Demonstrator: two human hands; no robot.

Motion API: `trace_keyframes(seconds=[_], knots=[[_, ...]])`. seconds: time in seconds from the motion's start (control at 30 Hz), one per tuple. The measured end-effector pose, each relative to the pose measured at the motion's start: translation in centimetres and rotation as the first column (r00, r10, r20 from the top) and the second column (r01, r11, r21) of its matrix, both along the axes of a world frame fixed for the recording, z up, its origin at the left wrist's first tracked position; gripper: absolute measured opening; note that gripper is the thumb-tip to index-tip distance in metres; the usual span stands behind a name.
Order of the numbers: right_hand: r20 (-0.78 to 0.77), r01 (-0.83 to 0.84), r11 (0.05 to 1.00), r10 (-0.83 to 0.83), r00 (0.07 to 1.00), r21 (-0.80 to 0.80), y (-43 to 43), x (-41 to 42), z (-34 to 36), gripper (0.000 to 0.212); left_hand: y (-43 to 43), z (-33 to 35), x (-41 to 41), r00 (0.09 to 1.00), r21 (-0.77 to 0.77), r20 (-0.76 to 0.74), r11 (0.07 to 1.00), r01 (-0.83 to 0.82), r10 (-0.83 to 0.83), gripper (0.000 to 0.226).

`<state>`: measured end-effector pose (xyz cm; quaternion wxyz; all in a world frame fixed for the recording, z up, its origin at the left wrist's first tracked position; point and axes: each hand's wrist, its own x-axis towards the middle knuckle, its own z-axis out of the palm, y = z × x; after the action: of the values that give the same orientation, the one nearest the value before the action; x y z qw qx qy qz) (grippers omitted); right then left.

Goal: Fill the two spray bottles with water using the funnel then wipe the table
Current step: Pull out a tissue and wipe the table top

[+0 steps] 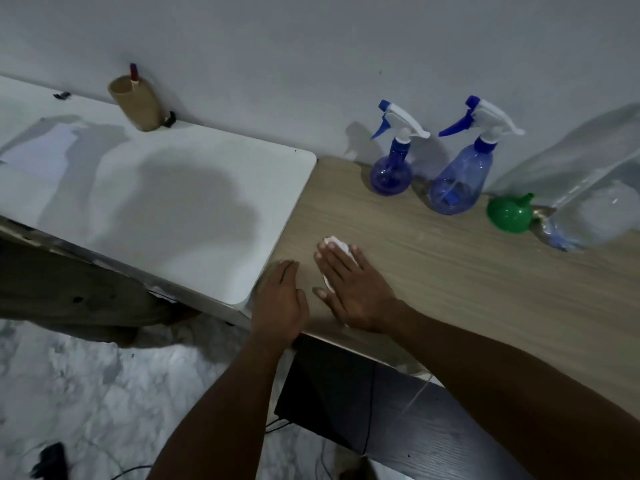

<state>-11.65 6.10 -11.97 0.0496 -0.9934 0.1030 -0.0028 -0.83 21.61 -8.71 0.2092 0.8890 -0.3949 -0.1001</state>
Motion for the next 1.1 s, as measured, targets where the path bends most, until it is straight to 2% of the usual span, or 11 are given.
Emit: trace_keyframes(seconds=[0.17, 0.4, 0.6, 0.83, 0.9, 0.97, 1.1], knots=[[-0.011, -0.127, 0.992, 0.126, 0.992, -0.019, -0.3, -5.3, -0.1, 0.066, -0.1, 0.4, -3.0, 0.999, 0.044, -0.018, 0.998, -0.045, 0.046, 0.053], [-0.026, -0.149, 0.989, 0.149, 0.989, -0.018, -2.4, -14.5, 0.5, 0.066, -0.8, 0.3, -10.4, 0.999, 0.036, -0.042, 0.999, 0.029, -0.028, 0.053], [-0.039, -0.01, 1.0, 0.009, 0.999, -0.029, -4.7, -24.7, 1.0, 0.066, -2.1, 0.9, -17.1, 0.993, 0.075, -0.025, 0.991, 0.114, -0.113, 0.055], [-0.016, 0.271, 0.96, -0.272, 0.962, -0.067, -6.2, -35.7, 0.3, 0.066, -4.3, 2.0, -24.4, 0.971, 0.124, -0.027, 0.964, 0.237, -0.236, 0.056], [0.0, 0.375, 0.925, -0.375, 0.927, -0.06, -6.1, -37.4, 0.0, 0.068, -4.6, 2.2, -25.9, 0.965, 0.128, -0.032, 0.956, 0.264, -0.262, 0.054], [0.032, 0.534, 0.844, -0.533, 0.846, -0.046, -5.6, -38.4, -0.4, 0.07, -4.5, 2.2, -26.9, 0.96, 0.138, -0.03, 0.95, 0.279, -0.277, 0.052], [0.075, 0.842, 0.537, -0.843, 0.533, 0.053, -3.9, -38.6, -0.7, 0.074, -4.1, 2.4, -26.9, 0.95, 0.198, -0.014, 0.931, 0.308, -0.311, 0.053]])
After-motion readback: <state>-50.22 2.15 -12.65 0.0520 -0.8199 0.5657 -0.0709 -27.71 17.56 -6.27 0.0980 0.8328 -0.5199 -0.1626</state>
